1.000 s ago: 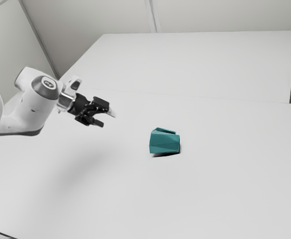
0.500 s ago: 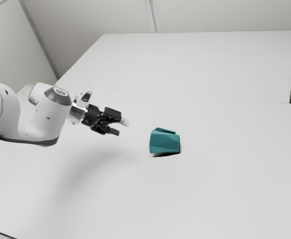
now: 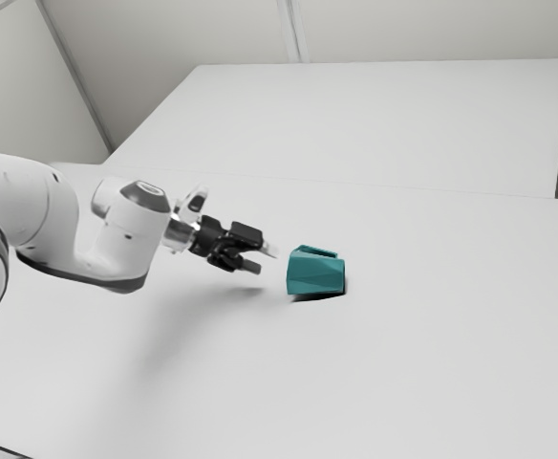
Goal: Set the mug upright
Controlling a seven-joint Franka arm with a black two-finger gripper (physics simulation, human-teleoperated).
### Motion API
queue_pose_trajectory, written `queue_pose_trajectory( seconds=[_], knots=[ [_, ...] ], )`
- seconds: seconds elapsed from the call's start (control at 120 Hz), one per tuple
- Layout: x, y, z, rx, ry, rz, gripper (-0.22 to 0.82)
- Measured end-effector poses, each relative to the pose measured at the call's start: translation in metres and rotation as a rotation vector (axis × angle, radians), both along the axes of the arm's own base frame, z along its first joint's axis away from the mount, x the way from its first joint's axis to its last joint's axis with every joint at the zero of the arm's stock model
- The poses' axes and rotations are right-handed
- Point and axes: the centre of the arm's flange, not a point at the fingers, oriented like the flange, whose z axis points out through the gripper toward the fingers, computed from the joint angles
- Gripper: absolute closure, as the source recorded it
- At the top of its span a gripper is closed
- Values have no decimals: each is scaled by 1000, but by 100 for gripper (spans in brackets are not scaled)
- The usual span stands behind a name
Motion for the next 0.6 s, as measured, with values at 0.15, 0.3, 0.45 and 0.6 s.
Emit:
queue_pose_trajectory(
  seconds=[0.15,0.3,0.45,0.6],
  knots=[
    [13,-9,-6,-7,-17,-16,5],
    [19,-15,-17,-30,-18,-15,6],
    [27,-18,-22,-68,-33,-8,7],
    [28,-20,-28,-104,-43,-7,8]
  ],
)
